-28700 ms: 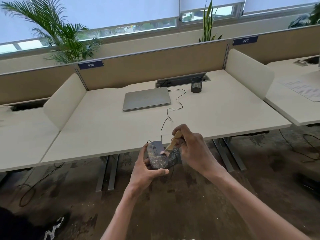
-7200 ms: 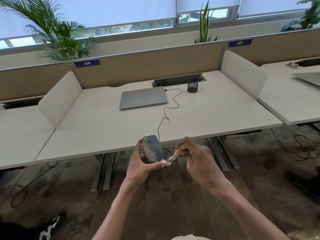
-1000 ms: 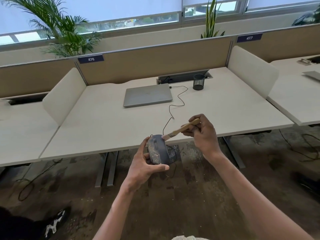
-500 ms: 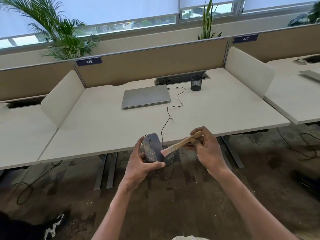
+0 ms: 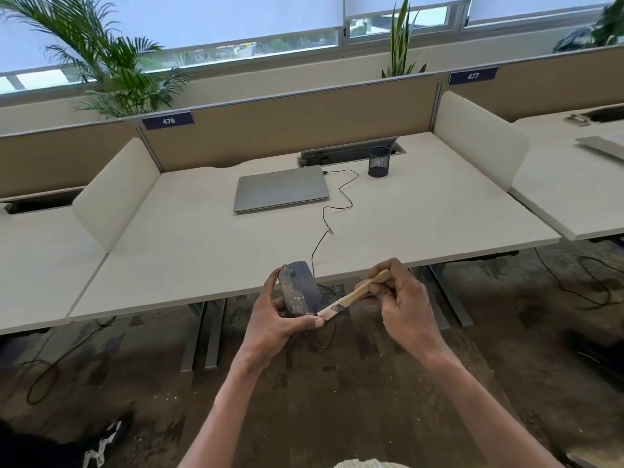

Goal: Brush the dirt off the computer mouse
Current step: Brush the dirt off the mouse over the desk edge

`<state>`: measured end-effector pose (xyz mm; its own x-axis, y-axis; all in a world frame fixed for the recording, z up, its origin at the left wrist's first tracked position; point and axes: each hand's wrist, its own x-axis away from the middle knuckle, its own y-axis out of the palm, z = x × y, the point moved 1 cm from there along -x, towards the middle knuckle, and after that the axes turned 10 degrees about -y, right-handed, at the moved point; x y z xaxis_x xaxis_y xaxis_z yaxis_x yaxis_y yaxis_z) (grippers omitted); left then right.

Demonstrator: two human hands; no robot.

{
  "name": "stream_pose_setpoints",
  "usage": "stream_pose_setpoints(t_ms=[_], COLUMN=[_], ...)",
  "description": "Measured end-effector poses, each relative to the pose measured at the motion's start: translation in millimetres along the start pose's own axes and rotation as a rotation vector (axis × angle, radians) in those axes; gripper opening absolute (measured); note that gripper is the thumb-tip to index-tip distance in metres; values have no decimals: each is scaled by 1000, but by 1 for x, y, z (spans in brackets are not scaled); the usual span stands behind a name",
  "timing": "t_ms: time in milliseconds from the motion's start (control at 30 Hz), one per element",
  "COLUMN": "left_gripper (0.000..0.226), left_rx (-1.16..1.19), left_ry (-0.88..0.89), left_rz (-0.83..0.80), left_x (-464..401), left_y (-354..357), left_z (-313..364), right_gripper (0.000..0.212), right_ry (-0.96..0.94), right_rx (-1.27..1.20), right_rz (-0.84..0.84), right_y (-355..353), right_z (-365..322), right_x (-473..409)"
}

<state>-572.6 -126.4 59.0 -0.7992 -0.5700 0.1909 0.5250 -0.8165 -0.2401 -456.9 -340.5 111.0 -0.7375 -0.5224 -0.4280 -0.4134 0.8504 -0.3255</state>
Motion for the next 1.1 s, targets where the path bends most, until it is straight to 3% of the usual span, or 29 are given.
stream_pose_setpoints(t_ms=[133,267,600,733,900,1100], left_gripper=[145,149,144,128,135,133], left_rx=[-12,-21,-12,-9,-19,-15], left_ry=[24,17,27,32,45,35], left_rz=[-16,-26,-15,-9,-18,-30], left_x=[1,1,2,-1,-2,1], left_y=[0,1,0,0,2,4], left_z=[1,2,3,0,-1,-5], right_gripper=[48,43,48,44,46,41], right_ry=[-69,-146,-216,-203,-219,-205], right_rx=[48,69,173,239,182,279], right_rz=[-20,-12,-85,-138,-66,-148], right_y=[1,0,10,6,6,9], right_z=[-11,-23,-31,-31,-43,-40], right_x=[-3,-7,-5,-5,-9,1])
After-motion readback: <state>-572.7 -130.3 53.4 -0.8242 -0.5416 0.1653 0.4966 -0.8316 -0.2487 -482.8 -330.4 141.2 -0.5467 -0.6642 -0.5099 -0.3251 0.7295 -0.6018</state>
